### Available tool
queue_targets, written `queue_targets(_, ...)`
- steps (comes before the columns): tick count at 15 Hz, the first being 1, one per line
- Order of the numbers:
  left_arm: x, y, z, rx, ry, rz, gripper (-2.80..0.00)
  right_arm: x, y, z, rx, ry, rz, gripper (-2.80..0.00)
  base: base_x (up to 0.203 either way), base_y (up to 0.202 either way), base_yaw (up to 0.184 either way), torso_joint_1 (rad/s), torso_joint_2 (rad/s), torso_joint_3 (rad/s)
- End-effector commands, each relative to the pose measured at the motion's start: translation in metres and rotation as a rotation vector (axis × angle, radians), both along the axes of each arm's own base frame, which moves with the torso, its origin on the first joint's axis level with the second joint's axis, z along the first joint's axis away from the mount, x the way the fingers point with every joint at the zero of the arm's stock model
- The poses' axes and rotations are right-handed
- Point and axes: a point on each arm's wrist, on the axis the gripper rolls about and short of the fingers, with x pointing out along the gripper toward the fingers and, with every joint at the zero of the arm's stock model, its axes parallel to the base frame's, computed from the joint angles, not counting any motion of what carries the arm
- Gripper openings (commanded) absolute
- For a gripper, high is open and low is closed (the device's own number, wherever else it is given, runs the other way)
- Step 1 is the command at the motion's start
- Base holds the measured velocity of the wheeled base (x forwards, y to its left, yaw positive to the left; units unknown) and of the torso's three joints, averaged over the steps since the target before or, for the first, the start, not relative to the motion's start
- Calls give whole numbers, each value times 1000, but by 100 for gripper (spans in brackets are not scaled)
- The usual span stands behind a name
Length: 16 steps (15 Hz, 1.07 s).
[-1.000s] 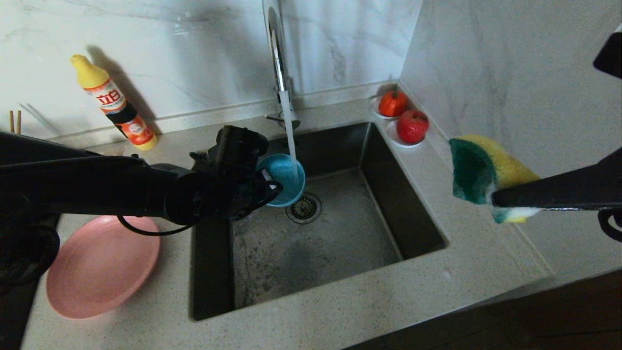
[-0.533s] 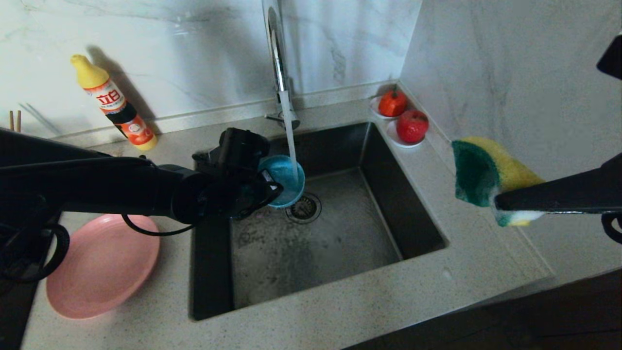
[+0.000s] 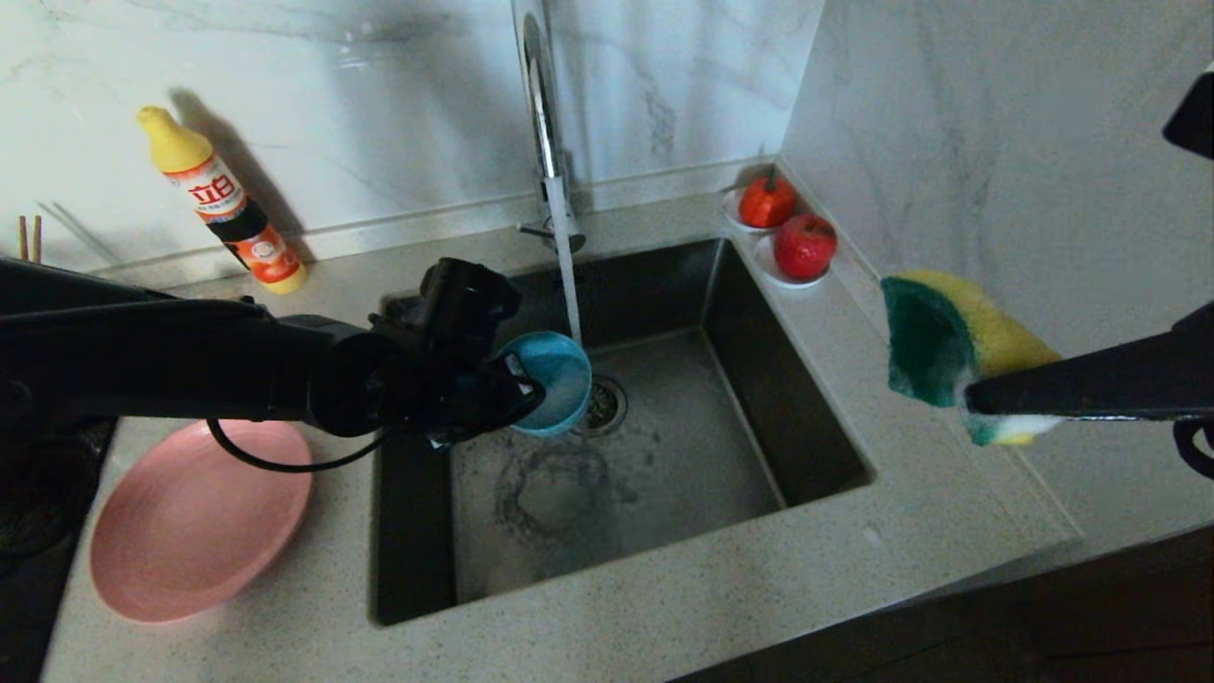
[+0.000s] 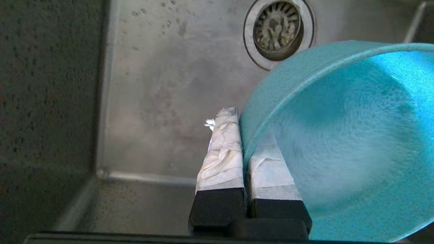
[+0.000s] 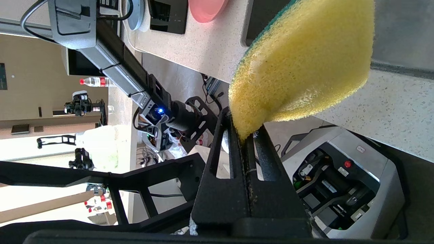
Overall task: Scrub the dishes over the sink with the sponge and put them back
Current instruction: Rinse the bowl
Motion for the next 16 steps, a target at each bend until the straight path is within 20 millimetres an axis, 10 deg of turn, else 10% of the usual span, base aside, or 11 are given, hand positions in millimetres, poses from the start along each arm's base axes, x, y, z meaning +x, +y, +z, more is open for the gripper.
queue_targets(1, -1, 0, 1, -3, -2, 3, -280, -1, 0, 0, 1, 3, 2, -280, 0, 0, 0, 0, 0, 0)
queue_targets(16, 24, -4, -4, -62, 71, 52, -280, 2, 2, -6, -2, 6, 3, -280, 0, 0, 0, 0, 0, 0)
